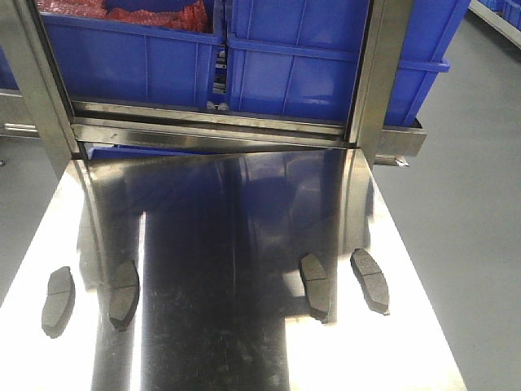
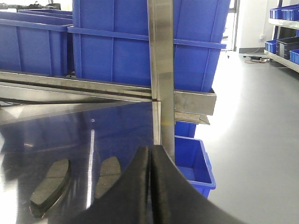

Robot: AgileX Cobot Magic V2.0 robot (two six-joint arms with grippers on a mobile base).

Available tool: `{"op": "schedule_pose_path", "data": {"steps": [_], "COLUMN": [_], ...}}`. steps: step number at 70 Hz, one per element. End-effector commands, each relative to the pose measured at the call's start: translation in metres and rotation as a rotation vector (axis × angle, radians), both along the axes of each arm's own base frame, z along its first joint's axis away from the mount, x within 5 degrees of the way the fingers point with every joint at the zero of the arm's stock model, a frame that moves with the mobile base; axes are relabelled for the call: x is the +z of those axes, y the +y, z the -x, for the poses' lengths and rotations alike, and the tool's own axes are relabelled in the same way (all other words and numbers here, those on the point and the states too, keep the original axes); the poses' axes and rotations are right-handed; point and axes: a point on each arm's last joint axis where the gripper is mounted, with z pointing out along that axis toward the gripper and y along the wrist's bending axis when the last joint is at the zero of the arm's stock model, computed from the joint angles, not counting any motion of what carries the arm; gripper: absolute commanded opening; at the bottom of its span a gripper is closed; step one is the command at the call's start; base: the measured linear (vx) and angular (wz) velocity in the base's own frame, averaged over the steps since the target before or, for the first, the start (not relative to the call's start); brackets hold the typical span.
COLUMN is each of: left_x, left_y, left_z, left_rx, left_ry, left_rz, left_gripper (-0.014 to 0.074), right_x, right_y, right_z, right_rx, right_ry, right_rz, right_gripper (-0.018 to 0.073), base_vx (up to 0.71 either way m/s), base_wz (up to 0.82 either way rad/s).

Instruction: Move and align brake pads A on conveyor

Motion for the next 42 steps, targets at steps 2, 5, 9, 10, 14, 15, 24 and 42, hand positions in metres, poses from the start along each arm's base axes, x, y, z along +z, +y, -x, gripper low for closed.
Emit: {"op": "schedule_pose_path", "data": {"steps": [2,5,9,10,14,15,24,42], "left_x": [0.013,0.013,0.010,0.009,0.006,0.005,-0.013,-0.058], "left_y": [0.000,-0.001,-0.006,-0.007,-0.014,-0.015,-0.024,-0.040], "left_z": [-0.026,-0.035,-0.048,-0.051,-0.064,-0.067,-0.094,-0.122], "left_rx": [-0.010,-0.021,-0.041,-0.044,-0.059,-0.062,-0.041,0.003], "left_ry": [-0.045,-0.021,0.023,0.032,0.076,0.088,0.211,0.422], "left_rz": [-0.005,0.002,0.021,0.031,0.064,0.072,0.145,0.185], "left_gripper": [0.0580,0.0580,0.0580,0.0580,0.0580,0.0580,0.0580,0.0580], "right_x": [0.000,0.000,0.000,0.000,0.000,0.000,0.000,0.000], "right_y": [0.000,0.000,0.000,0.000,0.000,0.000,0.000,0.000], "right_z": [0.000,0.000,0.000,0.000,0.000,0.000,0.000,0.000], "right_rx": [-0.006,-0.006,-0.006,-0.006,-0.006,-0.006,-0.006,-0.006], "right_ry": [-0.070,-0.070,-0.070,-0.070,-0.070,-0.070,-0.070,-0.070], "right_rz": [0.003,0.003,0.003,0.003,0.003,0.003,0.003,0.003], "right_gripper": [-0.0008,-0.0008,-0.0008,-0.0008,-0.0008,-0.0008,-0.0008,-0.0008], "base_vx": [0.00,0.00,0.00,0.00,0.00,0.00,0.00,0.00], "base_wz": [0.00,0.00,0.00,0.00,0.00,0.00,0.00,0.00]}}
